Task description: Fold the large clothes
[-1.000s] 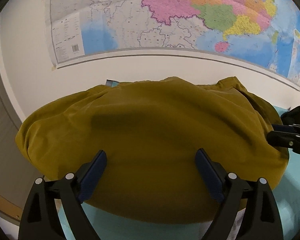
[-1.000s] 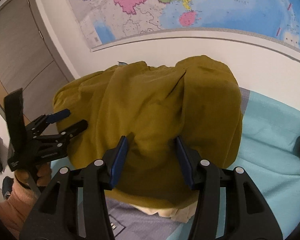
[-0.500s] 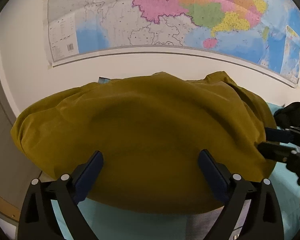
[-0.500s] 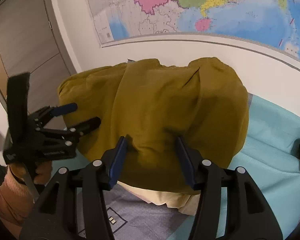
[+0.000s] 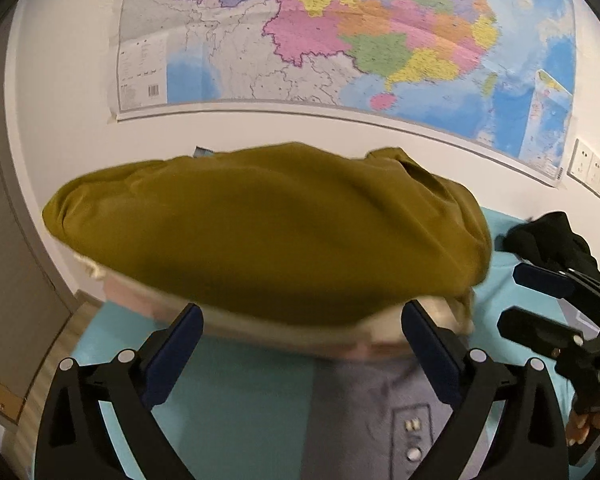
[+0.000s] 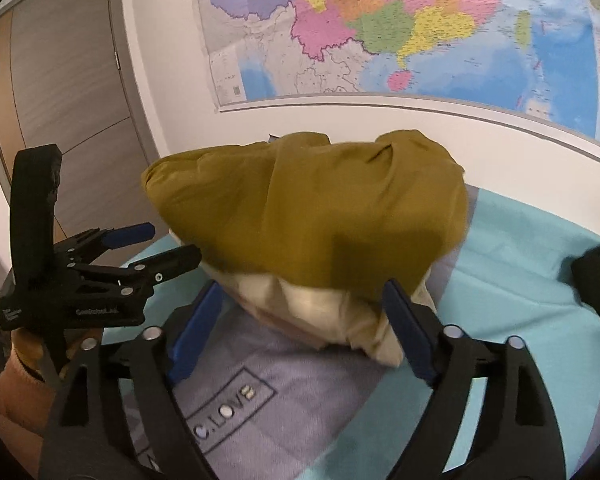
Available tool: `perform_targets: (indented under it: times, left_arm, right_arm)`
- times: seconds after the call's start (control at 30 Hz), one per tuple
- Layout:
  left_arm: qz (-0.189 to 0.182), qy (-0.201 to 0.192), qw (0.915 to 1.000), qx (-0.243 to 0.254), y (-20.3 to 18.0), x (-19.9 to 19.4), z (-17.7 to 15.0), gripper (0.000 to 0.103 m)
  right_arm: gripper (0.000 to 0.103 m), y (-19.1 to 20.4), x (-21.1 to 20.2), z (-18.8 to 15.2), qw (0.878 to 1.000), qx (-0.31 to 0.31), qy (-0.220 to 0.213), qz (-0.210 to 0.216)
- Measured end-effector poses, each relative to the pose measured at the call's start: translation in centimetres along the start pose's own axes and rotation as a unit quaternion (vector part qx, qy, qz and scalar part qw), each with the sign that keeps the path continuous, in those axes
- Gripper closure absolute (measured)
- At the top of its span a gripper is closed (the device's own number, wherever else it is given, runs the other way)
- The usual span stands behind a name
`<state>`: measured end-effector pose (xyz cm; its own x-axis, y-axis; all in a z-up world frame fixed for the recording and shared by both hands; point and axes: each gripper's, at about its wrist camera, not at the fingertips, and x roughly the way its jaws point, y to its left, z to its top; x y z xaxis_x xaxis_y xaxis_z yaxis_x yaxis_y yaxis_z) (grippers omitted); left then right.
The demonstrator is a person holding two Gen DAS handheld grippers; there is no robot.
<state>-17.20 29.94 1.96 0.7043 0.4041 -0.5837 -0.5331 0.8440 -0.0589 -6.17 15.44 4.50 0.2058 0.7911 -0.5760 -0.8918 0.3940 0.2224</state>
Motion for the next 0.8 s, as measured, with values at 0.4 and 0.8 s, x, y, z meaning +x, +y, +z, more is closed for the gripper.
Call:
perform_targets:
  times: [0.4, 0.8]
  left_arm:
    - [0.008, 0.024, 0.9992, -0.03, -3.1, -2.2, -2.7, 0.007]
    - [0.031, 0.024, 0.9991, -0.018, -5.4, -4.2, -4.3, 0.007]
  right_arm:
    - [0.006, 0.3, -3.1, -3.2, 1.0, 0.005, -0.003, -0.02]
    - [0.006, -0.2, -5.6, -5.2, 1.0, 0.016, -0.008, -0.008]
